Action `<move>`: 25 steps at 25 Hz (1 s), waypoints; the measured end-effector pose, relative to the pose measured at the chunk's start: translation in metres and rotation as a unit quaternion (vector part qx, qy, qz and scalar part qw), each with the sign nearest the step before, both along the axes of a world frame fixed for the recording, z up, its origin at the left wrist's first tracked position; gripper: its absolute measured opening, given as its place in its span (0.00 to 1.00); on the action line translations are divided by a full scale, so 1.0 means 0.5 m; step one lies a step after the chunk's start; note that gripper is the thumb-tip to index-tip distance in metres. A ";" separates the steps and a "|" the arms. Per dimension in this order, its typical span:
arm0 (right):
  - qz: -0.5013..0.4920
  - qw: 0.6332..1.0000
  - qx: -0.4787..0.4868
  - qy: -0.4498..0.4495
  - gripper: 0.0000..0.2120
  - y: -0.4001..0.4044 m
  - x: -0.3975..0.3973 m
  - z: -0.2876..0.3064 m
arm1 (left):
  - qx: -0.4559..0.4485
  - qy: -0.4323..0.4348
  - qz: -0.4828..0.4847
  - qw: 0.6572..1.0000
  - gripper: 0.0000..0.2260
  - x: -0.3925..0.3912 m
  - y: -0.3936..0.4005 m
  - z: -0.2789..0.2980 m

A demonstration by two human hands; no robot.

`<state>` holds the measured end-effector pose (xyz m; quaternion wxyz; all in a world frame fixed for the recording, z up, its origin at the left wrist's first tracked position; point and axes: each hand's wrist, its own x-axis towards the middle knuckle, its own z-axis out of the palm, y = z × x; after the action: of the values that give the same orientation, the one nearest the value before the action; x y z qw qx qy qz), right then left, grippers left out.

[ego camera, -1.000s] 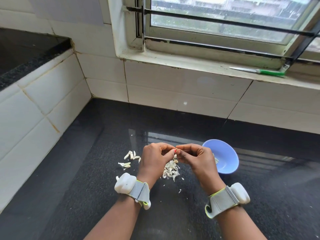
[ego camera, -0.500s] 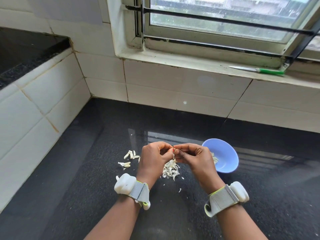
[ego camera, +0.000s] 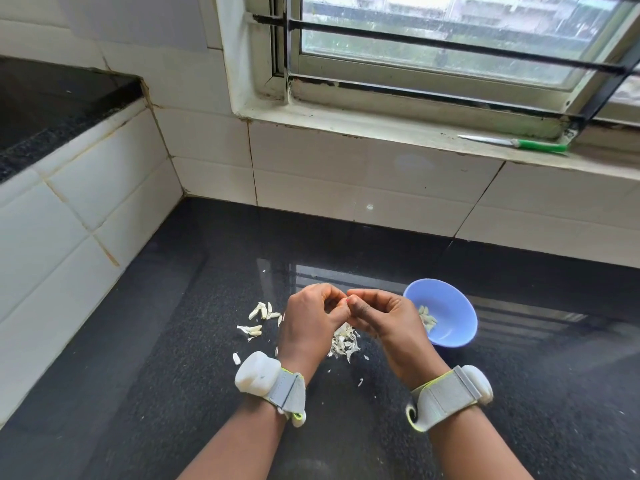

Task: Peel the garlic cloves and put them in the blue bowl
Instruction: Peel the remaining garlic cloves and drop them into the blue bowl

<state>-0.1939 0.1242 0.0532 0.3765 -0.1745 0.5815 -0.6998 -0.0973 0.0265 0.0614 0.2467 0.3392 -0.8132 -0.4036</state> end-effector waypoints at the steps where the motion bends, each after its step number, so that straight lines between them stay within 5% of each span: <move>1: -0.002 1.000 0.007 0.015 0.10 0.000 0.000 0.000 | 0.000 0.001 0.000 1.000 0.04 0.000 0.000 -0.001; 4: -0.011 0.995 0.041 0.085 0.05 -0.001 -0.001 0.000 | -0.001 0.007 0.005 1.000 0.04 0.000 -0.001 -0.004; 10: -0.002 0.999 0.015 0.041 0.11 -0.001 -0.005 0.004 | -0.014 0.016 -0.002 1.000 0.04 0.002 -0.002 0.005; 15: -0.007 0.992 0.065 0.107 0.04 -0.005 -0.001 0.000 | 0.010 0.009 -0.005 1.000 0.04 0.002 0.002 -0.006; 25: -0.020 0.996 -0.017 -0.083 0.08 0.009 -0.007 0.015 | 0.034 -0.026 0.029 0.999 0.04 0.003 -0.004 -0.010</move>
<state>-0.1973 0.1290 0.0605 0.4058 -0.1106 0.5398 -0.7292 -0.0958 0.0243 0.0565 0.2250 0.3810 -0.7950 -0.4150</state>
